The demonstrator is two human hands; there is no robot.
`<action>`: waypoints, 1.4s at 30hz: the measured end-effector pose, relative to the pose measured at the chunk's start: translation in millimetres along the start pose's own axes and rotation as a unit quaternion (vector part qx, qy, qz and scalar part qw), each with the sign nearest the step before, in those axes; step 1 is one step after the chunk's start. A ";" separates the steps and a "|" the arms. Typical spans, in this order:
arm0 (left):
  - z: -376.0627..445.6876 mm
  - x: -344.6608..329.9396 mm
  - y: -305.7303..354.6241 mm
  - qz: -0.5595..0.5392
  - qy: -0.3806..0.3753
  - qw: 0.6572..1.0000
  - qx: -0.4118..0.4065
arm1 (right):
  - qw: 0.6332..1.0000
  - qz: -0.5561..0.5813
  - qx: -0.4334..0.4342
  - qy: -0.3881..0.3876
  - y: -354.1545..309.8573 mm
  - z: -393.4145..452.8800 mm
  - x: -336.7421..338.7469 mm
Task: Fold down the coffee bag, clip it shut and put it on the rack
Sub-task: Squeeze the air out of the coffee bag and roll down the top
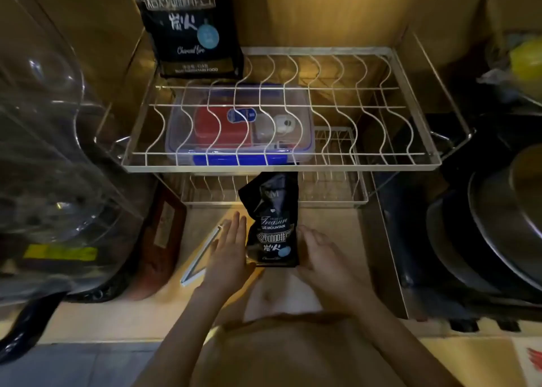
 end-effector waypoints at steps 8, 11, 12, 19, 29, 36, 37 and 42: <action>26.9 -24.7 -8.0 -0.248 -0.027 0.968 0.014 | 0.902 0.430 -0.005 -0.039 1.4 18.8 -24.1; 32.8 -30.6 -6.9 -0.390 -0.060 0.919 0.013 | 0.858 0.506 -0.067 -0.064 11.4 28.7 -38.8; 34.3 -30.9 -6.4 -0.409 -0.066 0.910 0.015 | 0.852 0.512 -0.078 -0.070 12.3 32.2 -40.1; 29.3 -23.2 -11.8 -0.372 -0.010 0.927 0.046 | 0.879 0.468 -0.087 -0.025 16.8 44.5 -37.3; -5.1 -13.3 20.0 -0.269 0.116 0.956 -0.006 | 0.910 0.400 -0.064 0.085 14.6 22.6 -39.3; -5.9 -7.9 21.6 -0.183 -0.025 0.982 0.046 | 0.930 0.349 -0.095 0.070 11.7 22.1 -35.4; -11.6 -1.7 28.6 -0.134 -0.073 0.986 0.062 | 0.930 0.348 -0.095 0.068 12.2 22.6 -35.9; -44.3 50.2 100.7 -0.021 -0.218 0.969 -0.118 | 0.923 0.361 -0.105 0.078 10.8 16.2 -33.0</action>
Point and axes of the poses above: each hand's wrist, its own z-axis towards the middle knuckle, its own x-axis out of the back of the hand, y = z × x, the point moved 6 cm from there along z, towards the middle knuckle, and after that the axes turned 13 degrees about -z, right-handed, at the moved point
